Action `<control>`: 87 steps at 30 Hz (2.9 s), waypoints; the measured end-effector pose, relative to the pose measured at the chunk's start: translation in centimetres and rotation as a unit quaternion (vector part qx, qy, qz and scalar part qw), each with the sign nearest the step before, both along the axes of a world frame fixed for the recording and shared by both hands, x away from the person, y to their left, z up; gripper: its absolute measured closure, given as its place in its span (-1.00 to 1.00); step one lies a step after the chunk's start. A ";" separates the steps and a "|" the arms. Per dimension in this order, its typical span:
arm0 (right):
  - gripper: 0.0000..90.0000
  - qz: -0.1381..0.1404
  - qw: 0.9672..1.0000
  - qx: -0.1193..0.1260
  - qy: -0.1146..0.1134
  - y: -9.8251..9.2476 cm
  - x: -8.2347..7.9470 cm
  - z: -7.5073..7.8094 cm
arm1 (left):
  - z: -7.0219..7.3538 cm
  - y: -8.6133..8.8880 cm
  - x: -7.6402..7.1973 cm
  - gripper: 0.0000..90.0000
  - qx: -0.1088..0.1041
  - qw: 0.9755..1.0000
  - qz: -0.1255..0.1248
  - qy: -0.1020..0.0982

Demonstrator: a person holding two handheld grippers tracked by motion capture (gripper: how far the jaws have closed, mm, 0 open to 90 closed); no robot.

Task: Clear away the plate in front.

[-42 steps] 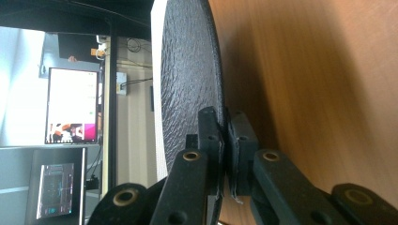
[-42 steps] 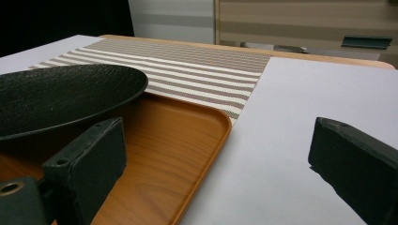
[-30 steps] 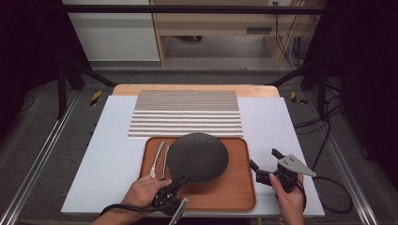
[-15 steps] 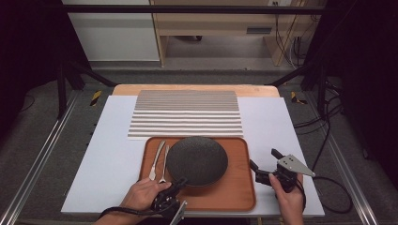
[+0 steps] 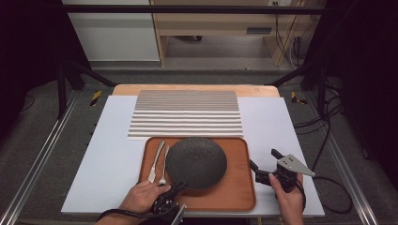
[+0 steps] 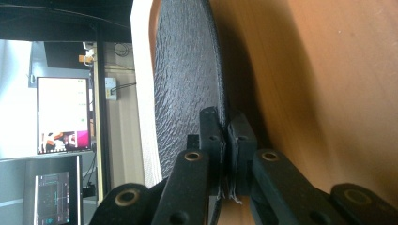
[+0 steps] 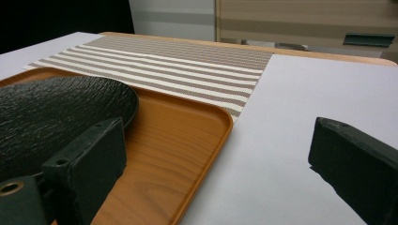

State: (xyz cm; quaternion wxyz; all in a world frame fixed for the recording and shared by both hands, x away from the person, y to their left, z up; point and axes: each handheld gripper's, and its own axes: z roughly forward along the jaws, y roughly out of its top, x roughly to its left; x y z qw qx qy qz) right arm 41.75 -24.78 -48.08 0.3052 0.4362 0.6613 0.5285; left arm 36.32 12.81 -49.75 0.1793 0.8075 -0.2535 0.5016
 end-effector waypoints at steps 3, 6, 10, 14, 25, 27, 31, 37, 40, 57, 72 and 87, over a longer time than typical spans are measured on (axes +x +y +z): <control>-0.90 0.001 1.000 0.000 0.000 0.0 0.0 0.0 | 0.0 -0.1 0.0 0.94 0.006 1.000 0.000 -0.003; -0.90 0.001 1.000 0.000 0.000 0.0 0.0 0.0 | 0.0 -0.1 -0.1 0.93 0.008 1.000 0.001 -0.002; -0.90 0.001 1.000 0.001 0.001 0.0 0.0 0.0 | 0.0 -0.1 0.0 0.93 0.006 1.000 0.003 0.001; -0.90 0.003 1.000 -0.002 0.000 0.2 0.0 0.0 | -0.1 -0.1 -0.1 0.92 0.006 1.000 0.002 0.004; -0.90 0.003 1.000 -0.003 0.000 0.1 0.0 0.0 | -0.6 -0.2 -0.1 0.88 0.010 1.000 0.004 0.015; -0.90 0.003 1.000 -0.004 0.000 0.2 0.0 0.0 | -0.6 -0.2 -0.1 0.88 0.010 1.000 0.006 0.018; -0.90 0.003 1.000 -0.004 0.000 0.1 0.0 0.0 | -0.8 -0.1 -0.1 0.86 0.010 1.000 0.005 0.019; -0.90 0.004 1.000 -0.004 0.001 0.2 0.0 0.0 | -0.8 0.0 -0.1 0.85 0.005 1.000 0.008 0.029; -0.90 0.006 1.000 -0.004 0.002 0.3 0.0 0.0 | -0.7 0.1 -0.1 0.81 0.004 0.999 0.010 0.033; -0.90 0.005 1.000 -0.005 0.003 0.2 0.1 0.0 | -0.3 0.7 -0.1 0.51 -0.023 0.999 0.011 0.039; -0.90 0.006 1.000 -0.008 0.004 0.3 0.1 0.0 | 0.4 1.7 -0.7 0.45 -0.025 0.999 0.002 0.045; -0.90 0.008 1.000 -0.008 0.004 0.4 0.1 -0.1 | 3.3 2.1 0.0 0.44 -0.069 0.998 0.000 0.015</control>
